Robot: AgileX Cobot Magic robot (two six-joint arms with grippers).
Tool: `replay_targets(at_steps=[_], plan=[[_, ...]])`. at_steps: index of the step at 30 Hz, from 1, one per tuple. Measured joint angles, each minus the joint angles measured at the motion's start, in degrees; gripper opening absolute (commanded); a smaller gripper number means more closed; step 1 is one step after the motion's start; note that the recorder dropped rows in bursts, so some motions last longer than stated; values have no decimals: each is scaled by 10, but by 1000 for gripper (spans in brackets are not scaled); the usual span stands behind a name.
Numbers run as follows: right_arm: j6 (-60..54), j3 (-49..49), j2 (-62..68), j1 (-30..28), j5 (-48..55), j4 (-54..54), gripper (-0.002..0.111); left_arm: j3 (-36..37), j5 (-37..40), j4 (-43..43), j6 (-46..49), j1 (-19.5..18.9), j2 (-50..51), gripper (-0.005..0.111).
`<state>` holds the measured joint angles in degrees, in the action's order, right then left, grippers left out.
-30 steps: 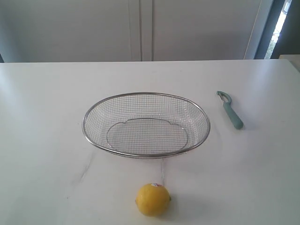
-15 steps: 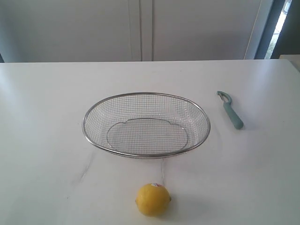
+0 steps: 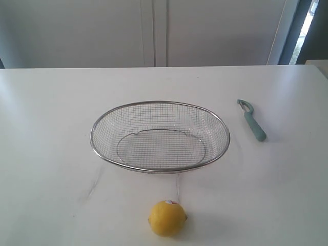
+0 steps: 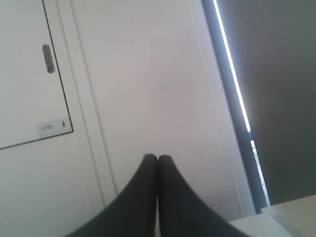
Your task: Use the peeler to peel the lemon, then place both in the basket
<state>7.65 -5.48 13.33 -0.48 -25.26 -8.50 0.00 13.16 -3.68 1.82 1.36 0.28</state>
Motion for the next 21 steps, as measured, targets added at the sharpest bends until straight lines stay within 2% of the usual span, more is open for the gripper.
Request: replay_targets(at_steps=[3, 10, 21], plan=[[0, -53, 78, 0, 34, 0, 0, 0, 0, 0, 0, 0, 0, 0], [-21, -201, 269, 0, 185, 0, 0, 0, 0, 0, 0, 0, 0, 0], [-147, -551, 615, 0, 587, 31, 0, 0, 0, 0, 0, 0, 0, 0]])
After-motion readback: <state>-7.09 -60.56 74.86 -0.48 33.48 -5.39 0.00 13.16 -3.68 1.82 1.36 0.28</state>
